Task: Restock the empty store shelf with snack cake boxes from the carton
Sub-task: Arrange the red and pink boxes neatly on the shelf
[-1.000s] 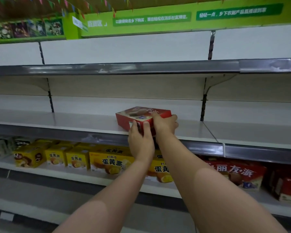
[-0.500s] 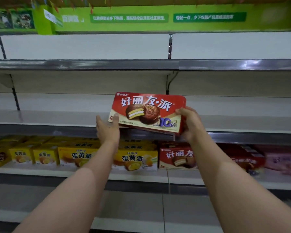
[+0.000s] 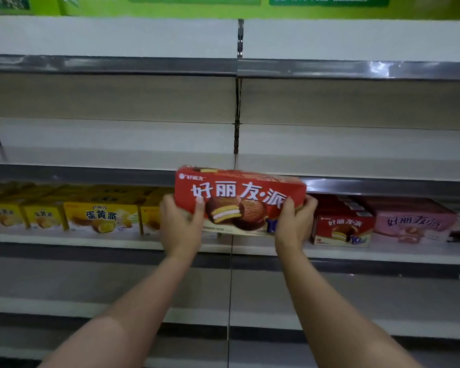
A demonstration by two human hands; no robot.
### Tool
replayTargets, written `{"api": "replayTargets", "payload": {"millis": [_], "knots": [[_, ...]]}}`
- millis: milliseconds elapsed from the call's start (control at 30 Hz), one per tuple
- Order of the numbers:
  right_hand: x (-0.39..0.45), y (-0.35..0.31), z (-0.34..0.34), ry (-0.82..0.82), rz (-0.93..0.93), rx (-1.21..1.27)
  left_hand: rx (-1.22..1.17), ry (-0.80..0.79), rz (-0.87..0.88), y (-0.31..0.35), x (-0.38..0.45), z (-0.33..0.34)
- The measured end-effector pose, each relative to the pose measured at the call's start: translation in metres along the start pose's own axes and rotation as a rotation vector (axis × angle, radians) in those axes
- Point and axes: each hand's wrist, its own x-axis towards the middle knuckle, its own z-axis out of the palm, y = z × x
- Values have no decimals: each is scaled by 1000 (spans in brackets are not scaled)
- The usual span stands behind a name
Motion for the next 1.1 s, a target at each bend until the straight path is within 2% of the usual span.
{"api": "replayTargets", "payload": {"millis": [67,200,367,433,533,700,967,1100], "knots": [[-2,12,-15,69,-46,-81,21,-30,5,-10,-23,9],[2,43,-26,33,-84,-194,-47,-147,-84,-37,-41,30],[22,62,-36,29,-35,-614,-22,-285,-262,-51,-34,58],[30,69,-40,3,-18,-678,9,-324,-305,-58,-31,71],[44,81,-41,-21,-1,-655,56,-346,-312,-60,-29,88],[73,102,-38,-100,8,-632,301,-331,-247,-75,-21,110],[104,126,-38,-221,46,-606,170,-297,-246,-96,-18,143],[106,129,-26,-308,72,-531,114,-291,-307,-96,-14,151]]}}
